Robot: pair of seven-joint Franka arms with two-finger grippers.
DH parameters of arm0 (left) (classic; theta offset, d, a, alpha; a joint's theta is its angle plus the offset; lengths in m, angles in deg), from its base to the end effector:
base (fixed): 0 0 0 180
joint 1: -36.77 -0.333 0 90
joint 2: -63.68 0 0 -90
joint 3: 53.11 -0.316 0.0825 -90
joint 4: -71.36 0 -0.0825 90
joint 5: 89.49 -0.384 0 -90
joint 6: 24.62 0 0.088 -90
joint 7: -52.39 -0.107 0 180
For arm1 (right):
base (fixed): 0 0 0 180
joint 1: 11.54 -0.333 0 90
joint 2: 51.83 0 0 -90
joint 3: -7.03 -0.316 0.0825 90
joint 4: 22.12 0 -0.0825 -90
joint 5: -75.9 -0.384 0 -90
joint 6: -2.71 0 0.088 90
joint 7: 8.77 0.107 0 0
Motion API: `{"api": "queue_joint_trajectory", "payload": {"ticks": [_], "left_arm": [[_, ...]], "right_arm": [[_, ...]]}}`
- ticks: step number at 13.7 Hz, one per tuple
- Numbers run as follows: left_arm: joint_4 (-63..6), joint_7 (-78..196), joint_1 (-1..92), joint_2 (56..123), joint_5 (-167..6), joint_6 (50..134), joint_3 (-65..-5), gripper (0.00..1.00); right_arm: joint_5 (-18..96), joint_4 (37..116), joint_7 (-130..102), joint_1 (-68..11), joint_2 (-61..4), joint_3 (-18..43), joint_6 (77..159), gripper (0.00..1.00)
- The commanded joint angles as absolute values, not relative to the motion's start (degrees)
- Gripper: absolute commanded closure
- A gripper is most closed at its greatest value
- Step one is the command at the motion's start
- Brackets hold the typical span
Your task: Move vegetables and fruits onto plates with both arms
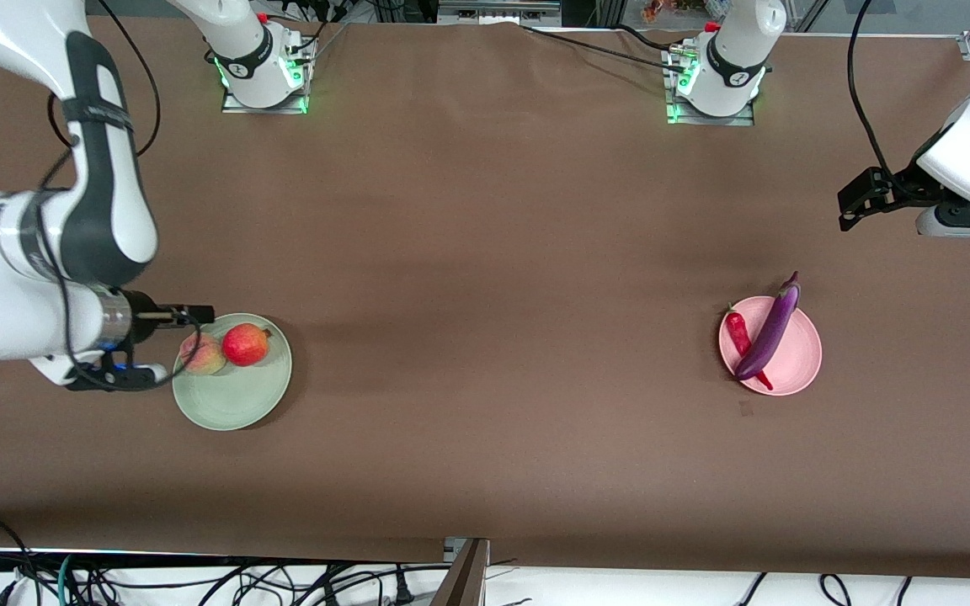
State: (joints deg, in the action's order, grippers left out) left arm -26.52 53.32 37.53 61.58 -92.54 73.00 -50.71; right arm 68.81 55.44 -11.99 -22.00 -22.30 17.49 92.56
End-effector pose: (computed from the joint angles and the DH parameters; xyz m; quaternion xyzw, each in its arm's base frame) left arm 0.5520 -0.0258 0.5912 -0.9992 0.0226 -0.0170 0.0266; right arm 0.6702 0.0357 0.4091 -0.9889 -0.0239 0.1452 0.0193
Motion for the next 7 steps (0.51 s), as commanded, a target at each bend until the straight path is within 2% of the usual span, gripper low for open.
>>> {"api": "queue_joint_trajectory", "payload": {"ticks": [1, 5, 7], "left_arm": [[-24.88, 53.19, 37.73, 62.19, -91.60, 71.97, -50.83, 0.00], [-24.88, 52.83, 37.73, 62.28, -91.60, 71.88, -50.83, 0.00], [-24.88, 52.83, 37.73, 62.28, -91.68, 71.88, -50.83, 0.00]], "right_arm": [[72.28, 56.10, -11.94, -21.65, -28.43, 17.31, 87.19, 0.00], [74.84, 60.74, -8.70, -20.69, -38.98, 16.61, 82.78, 0.00], [74.94, 64.44, -6.76, -18.24, -43.99, 13.73, 82.43, 0.00]]}}
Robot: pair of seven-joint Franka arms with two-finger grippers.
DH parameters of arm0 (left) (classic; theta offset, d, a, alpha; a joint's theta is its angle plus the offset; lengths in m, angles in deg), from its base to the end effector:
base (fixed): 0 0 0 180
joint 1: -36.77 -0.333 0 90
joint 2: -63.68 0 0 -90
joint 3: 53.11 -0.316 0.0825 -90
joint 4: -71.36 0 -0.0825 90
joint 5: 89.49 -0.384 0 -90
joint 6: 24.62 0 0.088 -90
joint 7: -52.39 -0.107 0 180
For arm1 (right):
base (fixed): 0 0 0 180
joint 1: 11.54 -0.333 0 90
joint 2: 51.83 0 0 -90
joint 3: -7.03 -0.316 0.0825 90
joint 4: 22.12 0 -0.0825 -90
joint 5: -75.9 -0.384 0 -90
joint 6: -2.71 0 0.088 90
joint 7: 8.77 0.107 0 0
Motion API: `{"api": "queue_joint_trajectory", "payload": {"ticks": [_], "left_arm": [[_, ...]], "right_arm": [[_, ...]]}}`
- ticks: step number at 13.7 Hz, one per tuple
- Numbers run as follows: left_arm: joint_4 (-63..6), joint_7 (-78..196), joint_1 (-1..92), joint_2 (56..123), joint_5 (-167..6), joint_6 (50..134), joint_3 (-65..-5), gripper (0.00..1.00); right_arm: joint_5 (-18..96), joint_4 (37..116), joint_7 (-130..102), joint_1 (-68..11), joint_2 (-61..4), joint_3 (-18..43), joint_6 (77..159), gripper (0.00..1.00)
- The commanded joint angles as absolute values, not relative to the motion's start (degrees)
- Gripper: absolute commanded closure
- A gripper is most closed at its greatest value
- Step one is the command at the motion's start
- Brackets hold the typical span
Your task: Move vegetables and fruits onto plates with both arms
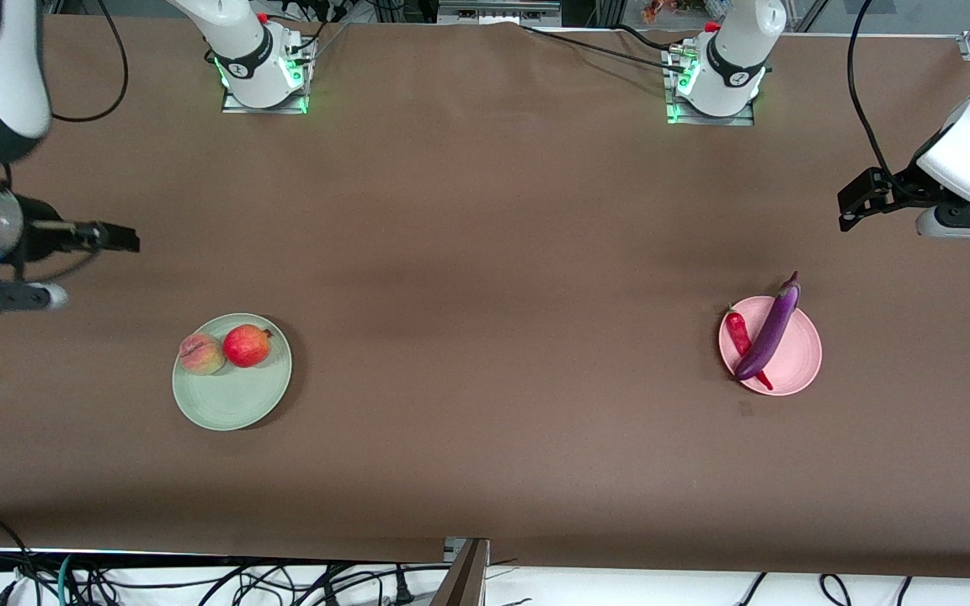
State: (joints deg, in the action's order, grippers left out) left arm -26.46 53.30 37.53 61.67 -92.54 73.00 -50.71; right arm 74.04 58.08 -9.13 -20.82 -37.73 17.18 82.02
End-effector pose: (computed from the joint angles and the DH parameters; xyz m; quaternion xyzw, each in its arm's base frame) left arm 0.5525 -0.0258 0.5909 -0.9992 0.0227 -0.0167 0.0266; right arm 0.6027 0.0072 0.5487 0.9917 -0.0036 -0.1286 0.0040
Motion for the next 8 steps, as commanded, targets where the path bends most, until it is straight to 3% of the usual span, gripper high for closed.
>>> {"api": "queue_joint_trajectory", "payload": {"ticks": [1, 8], "left_arm": [[-24.80, 52.83, 37.73, 62.28, -91.68, 71.88, -50.83, 0.00], [-24.88, 52.83, 37.82, 62.54, -91.68, 71.88, -50.83, 0.00]], "right_arm": [[74.59, 65.24, -6.49, -16.05, -46.27, 11.79, 81.82, 0.00], [76.60, 66.65, -7.36, -13.74, -52.70, 9.75, 84.18, 0.00]]}}
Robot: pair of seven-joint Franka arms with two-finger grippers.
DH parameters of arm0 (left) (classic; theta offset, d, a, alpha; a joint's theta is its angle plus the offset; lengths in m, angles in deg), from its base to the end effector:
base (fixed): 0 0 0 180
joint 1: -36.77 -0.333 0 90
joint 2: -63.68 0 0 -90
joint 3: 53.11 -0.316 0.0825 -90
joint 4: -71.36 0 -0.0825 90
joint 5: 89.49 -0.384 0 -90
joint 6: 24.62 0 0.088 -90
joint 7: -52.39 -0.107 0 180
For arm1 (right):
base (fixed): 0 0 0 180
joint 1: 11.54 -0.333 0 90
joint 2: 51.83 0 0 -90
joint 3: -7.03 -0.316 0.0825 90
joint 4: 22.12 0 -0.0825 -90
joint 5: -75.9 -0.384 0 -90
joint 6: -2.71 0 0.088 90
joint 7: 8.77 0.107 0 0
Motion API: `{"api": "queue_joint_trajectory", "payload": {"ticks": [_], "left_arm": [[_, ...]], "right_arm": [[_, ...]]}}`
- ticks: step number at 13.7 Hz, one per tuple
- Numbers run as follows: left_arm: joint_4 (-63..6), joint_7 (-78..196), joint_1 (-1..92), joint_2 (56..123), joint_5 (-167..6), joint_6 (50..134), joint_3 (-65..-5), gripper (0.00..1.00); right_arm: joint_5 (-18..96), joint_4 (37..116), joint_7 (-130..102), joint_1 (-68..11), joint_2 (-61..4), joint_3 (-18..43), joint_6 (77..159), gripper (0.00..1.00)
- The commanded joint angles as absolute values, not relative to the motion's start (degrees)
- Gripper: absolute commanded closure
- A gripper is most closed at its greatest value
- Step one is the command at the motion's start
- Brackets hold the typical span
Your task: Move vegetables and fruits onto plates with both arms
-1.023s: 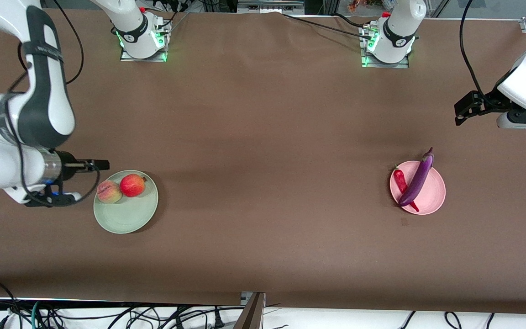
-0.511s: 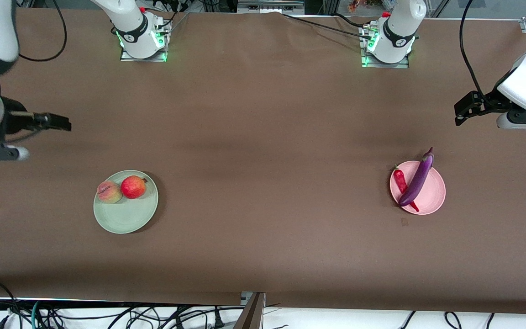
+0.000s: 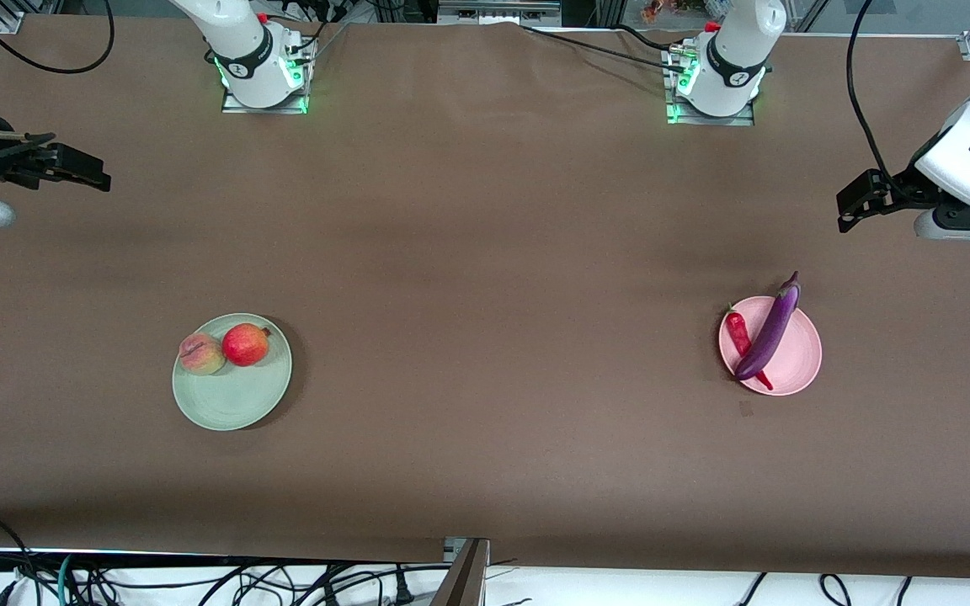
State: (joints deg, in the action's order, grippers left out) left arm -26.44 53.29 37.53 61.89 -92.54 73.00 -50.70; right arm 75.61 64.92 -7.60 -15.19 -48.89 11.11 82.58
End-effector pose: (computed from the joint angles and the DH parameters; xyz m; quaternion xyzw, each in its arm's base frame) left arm 0.5535 -0.0260 0.5889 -0.9993 0.0230 -0.0150 0.0266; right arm 0.5504 -0.0025 0.6063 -0.9960 0.0138 0.0881 0.0001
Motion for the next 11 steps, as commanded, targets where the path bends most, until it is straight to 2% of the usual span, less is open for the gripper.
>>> {"api": "queue_joint_trajectory", "payload": {"ticks": [1, 7, 11], "left_arm": [[-24.88, 52.83, 37.82, 62.54, -91.68, 71.88, -50.83, 0.00], [-24.88, 52.83, 37.73, 62.54, -91.68, 71.97, -50.83, 0.00], [-24.80, 52.75, 37.82, 62.54, -92.03, 71.97, -50.83, 0.00]], "right_arm": [[76.78, 66.56, -7.37, -13.65, -53.23, 9.84, 83.49, 0.00], [76.34, 66.83, -6.31, -13.39, -53.50, 8.97, 80.93, 0.00], [76.34, 63.94, -7.45, -13.48, -50.35, 9.22, 80.14, 0.00]]}}
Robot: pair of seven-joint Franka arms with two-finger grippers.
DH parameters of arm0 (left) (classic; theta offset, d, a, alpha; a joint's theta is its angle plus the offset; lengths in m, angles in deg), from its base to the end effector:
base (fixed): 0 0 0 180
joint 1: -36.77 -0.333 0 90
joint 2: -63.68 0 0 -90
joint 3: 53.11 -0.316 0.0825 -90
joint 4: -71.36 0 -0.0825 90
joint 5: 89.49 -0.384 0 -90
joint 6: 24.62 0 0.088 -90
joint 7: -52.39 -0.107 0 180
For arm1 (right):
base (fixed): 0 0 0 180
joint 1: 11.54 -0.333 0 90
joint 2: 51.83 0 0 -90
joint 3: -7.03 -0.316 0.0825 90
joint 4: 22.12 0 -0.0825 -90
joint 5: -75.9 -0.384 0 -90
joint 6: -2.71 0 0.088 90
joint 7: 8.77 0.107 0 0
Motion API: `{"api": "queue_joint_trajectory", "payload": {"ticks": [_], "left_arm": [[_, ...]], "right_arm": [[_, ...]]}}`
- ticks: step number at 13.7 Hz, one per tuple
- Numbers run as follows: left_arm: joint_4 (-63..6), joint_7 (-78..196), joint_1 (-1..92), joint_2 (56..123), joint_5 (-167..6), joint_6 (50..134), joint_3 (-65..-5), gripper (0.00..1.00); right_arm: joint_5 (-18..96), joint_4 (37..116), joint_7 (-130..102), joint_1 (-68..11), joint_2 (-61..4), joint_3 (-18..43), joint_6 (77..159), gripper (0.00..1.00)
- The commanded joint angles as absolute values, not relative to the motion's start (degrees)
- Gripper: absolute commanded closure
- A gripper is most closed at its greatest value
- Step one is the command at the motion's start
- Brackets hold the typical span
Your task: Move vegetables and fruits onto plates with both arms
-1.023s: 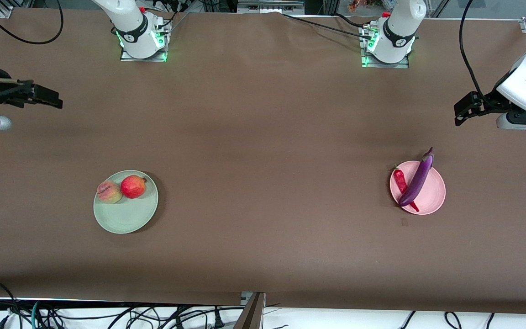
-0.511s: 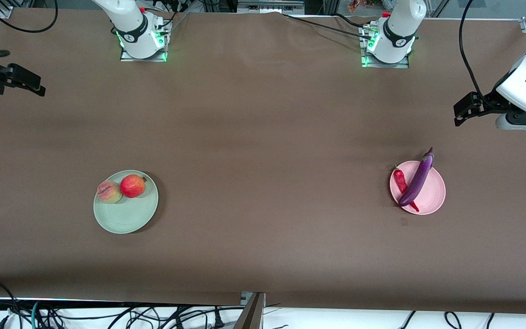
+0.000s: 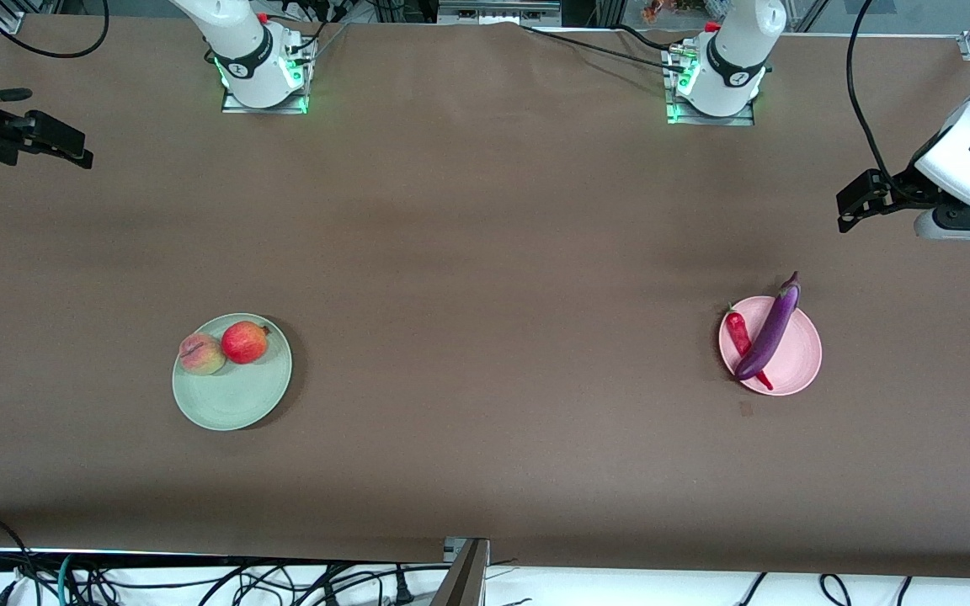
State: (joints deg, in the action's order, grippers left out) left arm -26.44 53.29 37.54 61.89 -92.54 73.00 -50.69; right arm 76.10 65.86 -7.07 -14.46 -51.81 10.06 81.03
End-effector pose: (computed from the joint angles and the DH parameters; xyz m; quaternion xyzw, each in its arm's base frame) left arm 0.5535 -0.0261 0.5889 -0.9993 0.0231 -0.0150 0.0266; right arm 0.5323 -0.0014 0.6246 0.9963 -0.0159 -0.0843 0.0029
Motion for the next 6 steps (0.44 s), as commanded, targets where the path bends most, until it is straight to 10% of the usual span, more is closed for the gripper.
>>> {"api": "queue_joint_trajectory", "payload": {"ticks": [1, 6], "left_arm": [[-24.80, 52.75, 37.82, 62.54, -92.12, 71.97, -50.83, 0.00], [-24.53, 52.83, 37.91, 62.72, -92.12, 71.88, -50.83, 0.00]], "right_arm": [[76.34, 62.88, -7.45, -13.39, -49.90, 9.22, 80.14, 0.00], [76.34, 62.87, -7.19, -13.48, -49.81, 9.22, 80.23, 0.00]]}}
